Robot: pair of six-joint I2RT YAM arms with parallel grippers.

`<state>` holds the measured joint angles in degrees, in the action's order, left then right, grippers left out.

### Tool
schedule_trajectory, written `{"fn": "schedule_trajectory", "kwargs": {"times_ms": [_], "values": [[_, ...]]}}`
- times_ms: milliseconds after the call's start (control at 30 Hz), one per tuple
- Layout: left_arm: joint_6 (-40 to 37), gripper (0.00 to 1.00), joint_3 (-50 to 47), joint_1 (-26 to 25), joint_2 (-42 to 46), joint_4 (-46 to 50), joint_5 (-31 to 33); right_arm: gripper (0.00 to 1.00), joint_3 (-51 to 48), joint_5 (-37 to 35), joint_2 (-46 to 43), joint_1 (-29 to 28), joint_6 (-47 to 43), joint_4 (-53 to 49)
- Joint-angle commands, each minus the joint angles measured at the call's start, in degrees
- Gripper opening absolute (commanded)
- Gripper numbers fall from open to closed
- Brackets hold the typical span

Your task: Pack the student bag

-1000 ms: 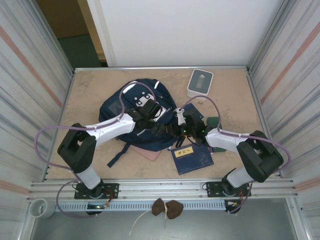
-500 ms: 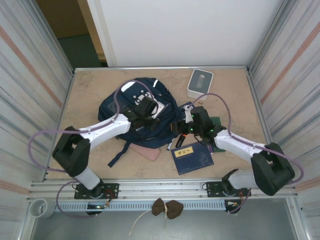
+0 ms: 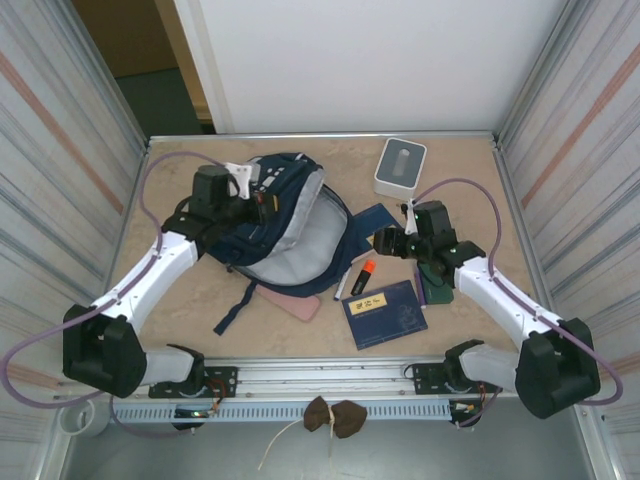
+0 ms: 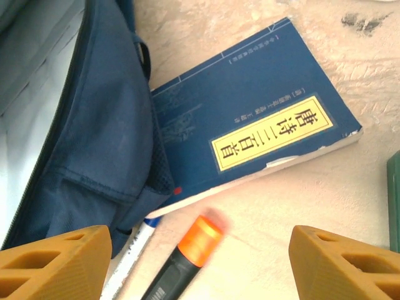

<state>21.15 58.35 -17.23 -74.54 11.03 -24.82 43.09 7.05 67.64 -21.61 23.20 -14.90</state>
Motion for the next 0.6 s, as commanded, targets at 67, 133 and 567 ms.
{"fn": "schedule_trajectory", "kwargs": {"times_ms": [67,133,567], "values": [[5.5,0.00,4.7,7.3,0.8,1.2,-17.3,0.78,5.0,-0.5,5.0,0.6,3.1,-5.9],[1.7,0.00,8.2,8.1,-0.5,5.5,-19.3,0.78,6.0,-0.6,6.8,0.8,3.2,-6.5],[-5.7,0.00,16.0,10.7,-3.7,12.8,-18.2,0.78,10.3,4.1,15.0,4.0,6.4,-7.4]]}}
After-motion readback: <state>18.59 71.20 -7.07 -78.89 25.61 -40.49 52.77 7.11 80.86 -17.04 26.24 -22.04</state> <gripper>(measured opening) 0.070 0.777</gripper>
